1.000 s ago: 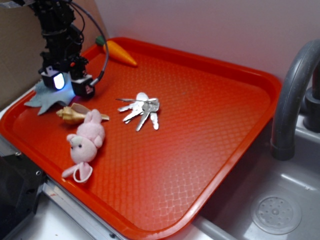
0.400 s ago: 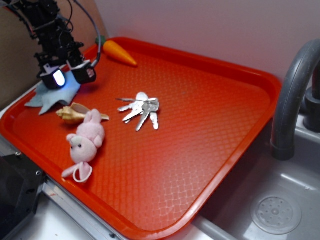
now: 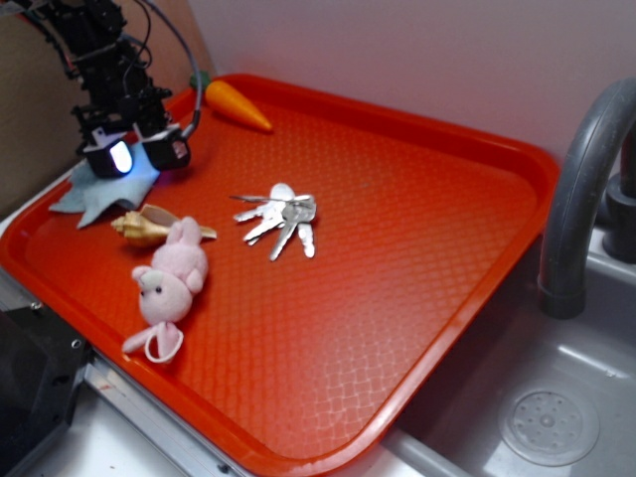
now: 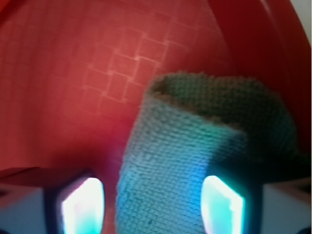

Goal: Grab the blue cloth.

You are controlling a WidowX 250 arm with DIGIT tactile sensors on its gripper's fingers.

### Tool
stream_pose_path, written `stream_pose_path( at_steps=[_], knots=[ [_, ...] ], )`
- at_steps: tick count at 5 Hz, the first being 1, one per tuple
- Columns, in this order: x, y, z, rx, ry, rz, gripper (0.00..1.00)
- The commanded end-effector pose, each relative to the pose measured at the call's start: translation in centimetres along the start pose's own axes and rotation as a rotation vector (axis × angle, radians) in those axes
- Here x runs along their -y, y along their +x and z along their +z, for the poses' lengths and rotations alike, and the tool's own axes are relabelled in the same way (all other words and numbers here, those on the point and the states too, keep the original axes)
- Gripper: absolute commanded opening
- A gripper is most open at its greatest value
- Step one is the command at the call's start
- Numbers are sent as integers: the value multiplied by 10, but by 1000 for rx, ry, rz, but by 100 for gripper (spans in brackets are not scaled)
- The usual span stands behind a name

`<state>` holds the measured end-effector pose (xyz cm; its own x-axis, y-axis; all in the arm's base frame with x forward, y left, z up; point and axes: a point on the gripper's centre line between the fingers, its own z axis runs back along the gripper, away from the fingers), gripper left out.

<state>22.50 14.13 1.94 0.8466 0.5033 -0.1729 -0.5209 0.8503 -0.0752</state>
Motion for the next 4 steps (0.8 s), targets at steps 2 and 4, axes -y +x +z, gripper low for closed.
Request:
stream_pose_path(
  at_steps=[2, 4],
  knots=[
    [-11, 10, 21, 83, -3, 13, 100],
    [-11, 16, 30, 114, -82, 26, 100]
  ],
)
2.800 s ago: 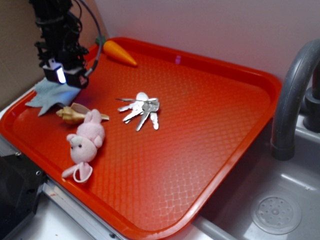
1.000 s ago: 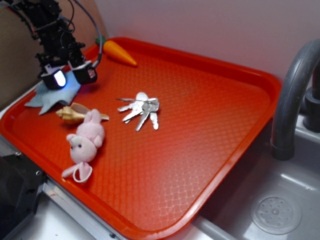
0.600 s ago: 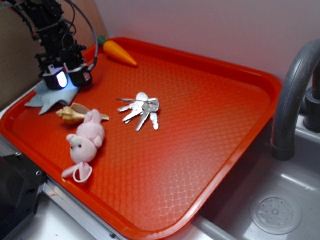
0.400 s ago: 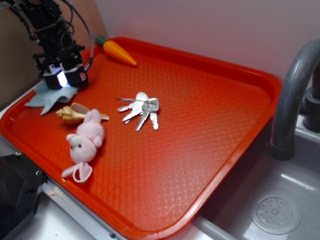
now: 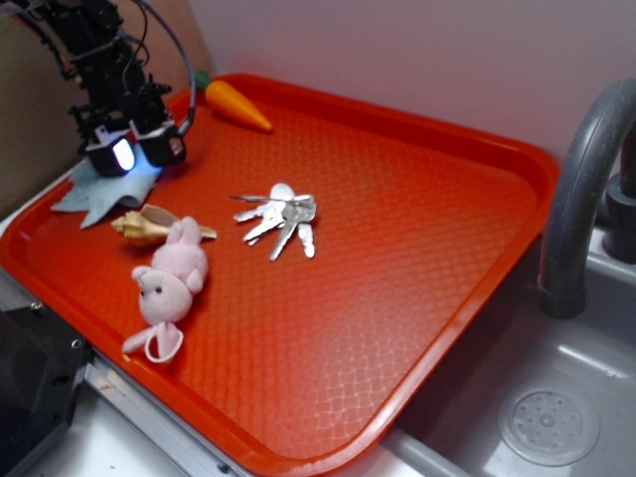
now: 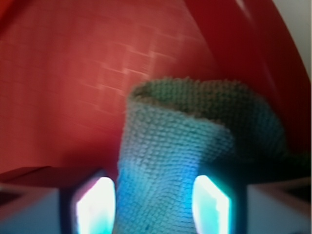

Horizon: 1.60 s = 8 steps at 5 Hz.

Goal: Grab the blue cloth.

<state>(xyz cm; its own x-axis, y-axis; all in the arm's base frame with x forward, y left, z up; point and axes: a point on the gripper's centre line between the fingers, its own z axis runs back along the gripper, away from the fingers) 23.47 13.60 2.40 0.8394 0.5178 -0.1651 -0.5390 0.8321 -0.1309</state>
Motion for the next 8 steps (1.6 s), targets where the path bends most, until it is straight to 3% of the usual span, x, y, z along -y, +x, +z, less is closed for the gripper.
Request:
stream_pose_path(
  at_steps=[1, 2, 4, 5, 7, 8],
  knots=[
    [-11, 15, 26, 198, -77, 5, 100],
    [0, 13, 24, 200, -77, -35, 100],
    [-4, 22, 1, 161, -30, 15, 100],
    [4, 26, -6, 151, 8, 45, 0],
    [7, 28, -16, 129, 71, 46, 0],
    [4, 29, -18, 119, 71, 53, 0]
  ],
)
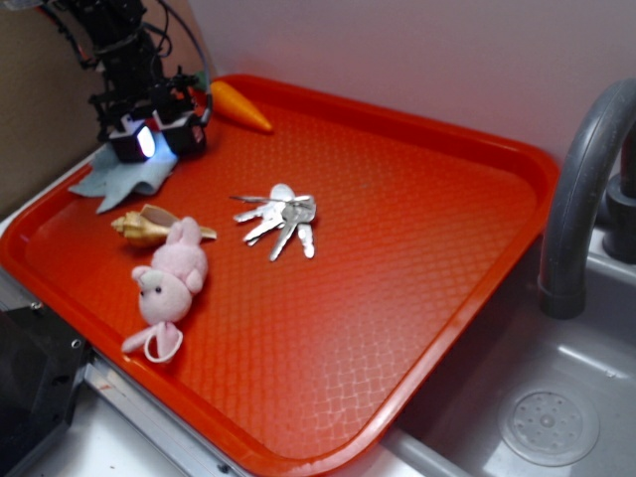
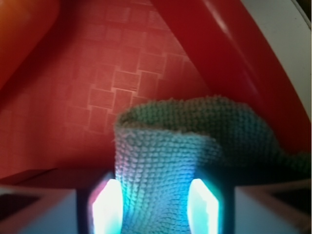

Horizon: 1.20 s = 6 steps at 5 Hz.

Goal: Grab the blue cloth.

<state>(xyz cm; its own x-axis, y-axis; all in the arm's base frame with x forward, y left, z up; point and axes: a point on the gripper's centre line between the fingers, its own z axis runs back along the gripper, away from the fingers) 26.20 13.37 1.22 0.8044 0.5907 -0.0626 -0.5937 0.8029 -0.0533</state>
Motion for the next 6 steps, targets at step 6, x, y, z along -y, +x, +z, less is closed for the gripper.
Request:
stream_pose_path(
  at_steps=[6],
  knots=[
    [23, -34, 52, 5, -5, -209, 0]
  ],
)
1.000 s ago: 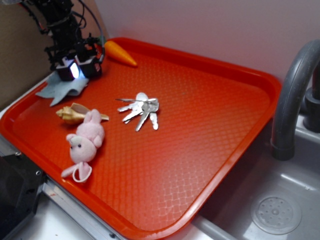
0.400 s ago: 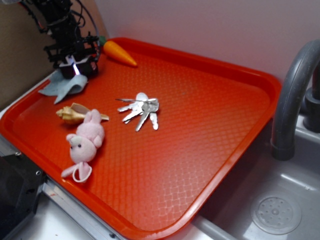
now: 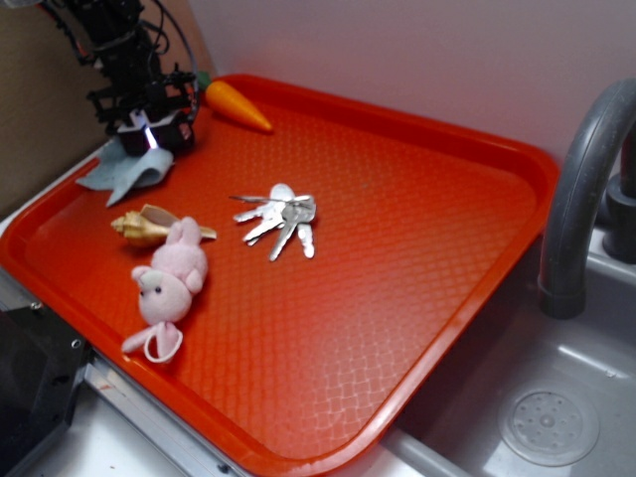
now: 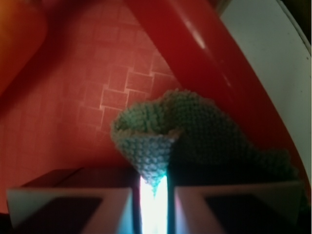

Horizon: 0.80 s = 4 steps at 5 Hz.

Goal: Grab the blue cloth.

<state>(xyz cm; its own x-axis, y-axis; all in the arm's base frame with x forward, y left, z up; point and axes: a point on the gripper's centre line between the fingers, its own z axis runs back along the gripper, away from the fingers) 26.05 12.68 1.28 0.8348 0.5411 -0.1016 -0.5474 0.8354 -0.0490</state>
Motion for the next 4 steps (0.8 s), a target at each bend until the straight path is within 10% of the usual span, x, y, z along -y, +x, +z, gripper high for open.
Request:
stream_pose_path(
  at_steps=[1, 4],
  knots=[
    [49, -67, 97, 57, -41, -247, 0],
    [88, -126, 238, 139, -35, -388, 0]
  ],
)
